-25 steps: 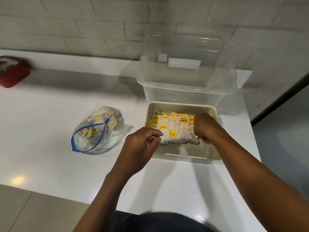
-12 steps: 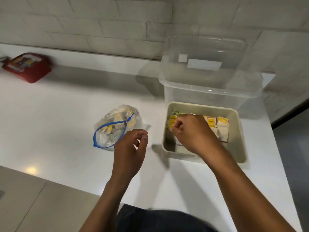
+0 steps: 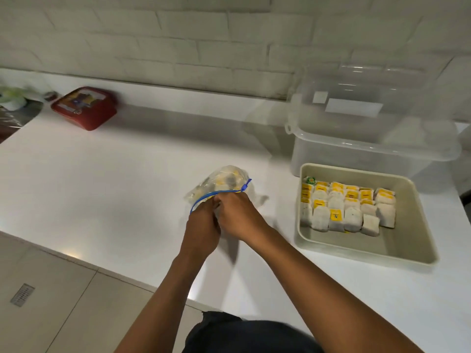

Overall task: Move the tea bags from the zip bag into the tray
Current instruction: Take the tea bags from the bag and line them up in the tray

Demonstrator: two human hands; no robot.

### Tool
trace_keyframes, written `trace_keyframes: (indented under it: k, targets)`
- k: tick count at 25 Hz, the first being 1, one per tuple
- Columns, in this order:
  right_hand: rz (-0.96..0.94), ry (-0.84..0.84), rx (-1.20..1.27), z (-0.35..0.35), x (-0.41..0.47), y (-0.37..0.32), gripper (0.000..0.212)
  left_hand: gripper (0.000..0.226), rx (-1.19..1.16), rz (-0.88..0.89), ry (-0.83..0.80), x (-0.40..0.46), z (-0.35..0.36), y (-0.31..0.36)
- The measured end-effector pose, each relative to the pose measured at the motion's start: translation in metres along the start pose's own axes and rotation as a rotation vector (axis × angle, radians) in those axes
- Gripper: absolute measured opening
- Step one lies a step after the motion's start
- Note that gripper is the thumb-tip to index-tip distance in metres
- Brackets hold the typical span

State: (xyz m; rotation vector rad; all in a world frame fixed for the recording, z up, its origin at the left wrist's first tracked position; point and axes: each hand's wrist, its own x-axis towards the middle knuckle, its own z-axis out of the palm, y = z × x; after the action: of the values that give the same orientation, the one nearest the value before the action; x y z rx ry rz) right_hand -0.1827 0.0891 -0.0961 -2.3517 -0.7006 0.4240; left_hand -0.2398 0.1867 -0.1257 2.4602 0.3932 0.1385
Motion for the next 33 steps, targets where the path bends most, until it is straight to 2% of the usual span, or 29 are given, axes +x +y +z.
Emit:
trace_keyframes:
  k: [2, 4, 6, 8, 14, 20, 24, 27, 29, 31, 33]
  targets:
    - [0.076, -0.016, -0.091, 0.022, 0.024, 0.01, 0.023, 0.03, 0.071, -0.005, -0.087, 0.01, 0.002, -0.008]
    - [0.078, -0.026, -0.303, 0.039, 0.039, 0.017, 0.029, 0.028, 0.203, -0.04, -0.148, 0.016, 0.003, -0.01]
    - [0.107, -0.094, -0.425, 0.05, 0.047, 0.02, 0.035, 0.024, 0.304, -0.067, -0.178, 0.02, 0.003, -0.011]
    - [0.173, -0.059, -0.497, 0.054, 0.05, 0.015, 0.032, 0.022, 0.346, -0.093, -0.19, 0.023, 0.001, -0.011]
    - [0.195, 0.019, -0.477, 0.051, 0.064, -0.002, 0.022, 0.022, 0.32, -0.115, -0.237, 0.033, -0.008, -0.02]
    - [0.17, 0.059, -0.374, 0.039, 0.049, -0.013, 0.019, 0.019, 0.238, -0.095, -0.165, 0.036, -0.007, -0.028]
    - [0.157, 0.014, -0.462, 0.029, 0.04, -0.029, 0.017, 0.017, 0.237, -0.068, -0.106, 0.037, -0.014, -0.027]
    - [0.161, 0.084, -0.404, 0.018, 0.032, -0.038, 0.017, 0.011, 0.053, 0.0, -0.034, 0.036, -0.022, -0.031]
    - [0.148, 0.171, -0.327, 0.012, 0.027, -0.037, 0.013, 0.011, -0.123, -0.023, -0.015, 0.034, -0.029, -0.031]
    - [0.147, 0.235, -0.166, 0.005, 0.022, -0.033, 0.009, 0.016, -0.322, -0.106, -0.05, 0.032, -0.036, -0.031]
    - [0.196, 0.238, 0.109, -0.002, 0.016, -0.025, 0.018, 0.015, -0.602, -0.193, -0.11, 0.029, -0.043, -0.028]
